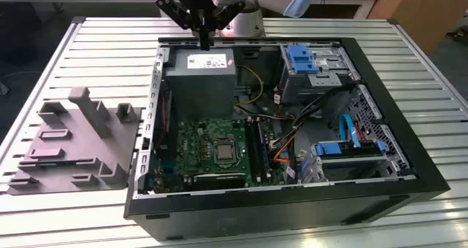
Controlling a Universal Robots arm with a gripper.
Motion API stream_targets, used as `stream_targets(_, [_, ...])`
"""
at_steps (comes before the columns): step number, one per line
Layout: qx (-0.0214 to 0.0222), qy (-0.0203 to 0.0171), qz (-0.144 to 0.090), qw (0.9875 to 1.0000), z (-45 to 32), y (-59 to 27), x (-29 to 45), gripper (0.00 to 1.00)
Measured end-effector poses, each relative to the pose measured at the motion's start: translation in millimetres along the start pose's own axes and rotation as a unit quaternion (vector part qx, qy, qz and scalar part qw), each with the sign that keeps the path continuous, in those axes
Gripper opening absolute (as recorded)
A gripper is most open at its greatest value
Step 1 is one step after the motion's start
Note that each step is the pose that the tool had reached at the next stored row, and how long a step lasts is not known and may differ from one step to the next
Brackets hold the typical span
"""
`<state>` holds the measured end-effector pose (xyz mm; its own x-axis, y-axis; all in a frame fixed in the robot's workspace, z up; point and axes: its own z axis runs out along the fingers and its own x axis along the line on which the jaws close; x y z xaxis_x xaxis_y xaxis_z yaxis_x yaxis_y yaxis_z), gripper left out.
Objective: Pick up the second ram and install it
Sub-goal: 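Reach for the second ram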
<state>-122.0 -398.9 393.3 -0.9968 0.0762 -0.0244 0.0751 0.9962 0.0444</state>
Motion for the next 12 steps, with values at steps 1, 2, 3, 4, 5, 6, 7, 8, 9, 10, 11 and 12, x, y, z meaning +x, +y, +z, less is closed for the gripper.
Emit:
stream_targets(1, [0.0000, 0.0000, 0.000, 1.0000, 0.0, 0.0, 0.0, 0.10])
stream_targets(2, [0.0000, 0.0000, 0.000, 1.0000, 0.0, 0.0, 0.0, 0.10])
stream_targets(3, [0.0000, 0.0000, 0.000, 1.0000, 0.0, 0.0, 0.0, 0.10])
stream_targets(4, [0.0000, 0.0000, 0.000, 1.0000, 0.0, 0.0, 0.0, 0.10])
stream_targets(5, [0.0000, 0.0000, 0.000, 1.0000, 0.0, 0.0, 0.0, 0.10])
stream_targets(6, [0.0000, 0.0000, 0.000, 1.0000, 0.0, 0.0, 0.0, 0.10])
stream_targets(7, [0.0000, 0.0000, 0.000, 1.0000, 0.0, 0.0, 0.0, 0.10])
stream_targets(8, [0.0000, 0.0000, 0.000, 1.0000, 0.0, 0.0, 0.0, 0.10])
stream_targets(9, [0.0000, 0.0000, 0.000, 1.0000, 0.0, 0.0, 0.0, 0.10])
stream_targets(10, [0.0000, 0.0000, 0.000, 1.0000, 0.0, 0.0, 0.0, 0.10])
stream_targets(11, [0.0000, 0.0000, 0.000, 1.0000, 0.0, 0.0, 0.0, 0.10])
stream_targets(12, [0.0000, 0.0000, 0.000, 1.0000, 0.0, 0.0, 0.3, 0.10])
